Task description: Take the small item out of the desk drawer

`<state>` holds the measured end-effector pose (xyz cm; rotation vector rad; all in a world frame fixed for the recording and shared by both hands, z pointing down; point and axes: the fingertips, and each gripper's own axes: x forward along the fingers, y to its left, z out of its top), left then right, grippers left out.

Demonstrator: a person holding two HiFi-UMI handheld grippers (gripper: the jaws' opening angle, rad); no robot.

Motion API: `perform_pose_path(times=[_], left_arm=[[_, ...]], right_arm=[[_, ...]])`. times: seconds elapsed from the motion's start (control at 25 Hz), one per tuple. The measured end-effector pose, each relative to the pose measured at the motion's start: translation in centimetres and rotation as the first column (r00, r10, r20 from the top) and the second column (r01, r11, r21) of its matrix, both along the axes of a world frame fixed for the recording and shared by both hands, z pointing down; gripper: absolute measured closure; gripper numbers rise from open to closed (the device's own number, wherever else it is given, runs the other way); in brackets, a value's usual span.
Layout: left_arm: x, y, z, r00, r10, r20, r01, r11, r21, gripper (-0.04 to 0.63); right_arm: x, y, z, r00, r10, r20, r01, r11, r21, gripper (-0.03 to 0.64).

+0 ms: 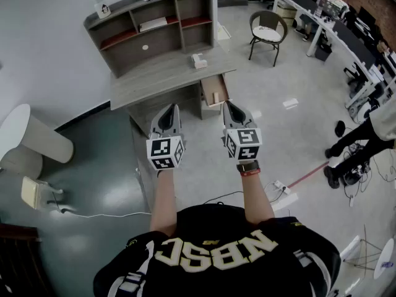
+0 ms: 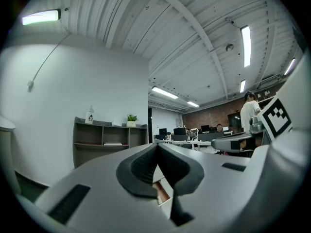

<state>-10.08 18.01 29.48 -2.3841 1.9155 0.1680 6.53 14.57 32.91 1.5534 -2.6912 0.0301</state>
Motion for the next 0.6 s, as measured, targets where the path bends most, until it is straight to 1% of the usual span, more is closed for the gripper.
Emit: perform_pose_path(times=[0.36,0.6], left_arm=[[2.1,-0.1,0.3,1.0,-0.021,0.003,0.021,1.0,-0.001,0.588],[4.1,0.3,2.2,1.0,-0.028,0.013,0.028,0.999,-0.021,0.588]], right_arm=[[2.2,-0.1,0.1,1.0,-0.021,0.0,0.021,1.0,0.009,0.609],[4.0,0.0,1.5,0.998,-0.029,0.058,0.029,1.0,-0.002,0.609]])
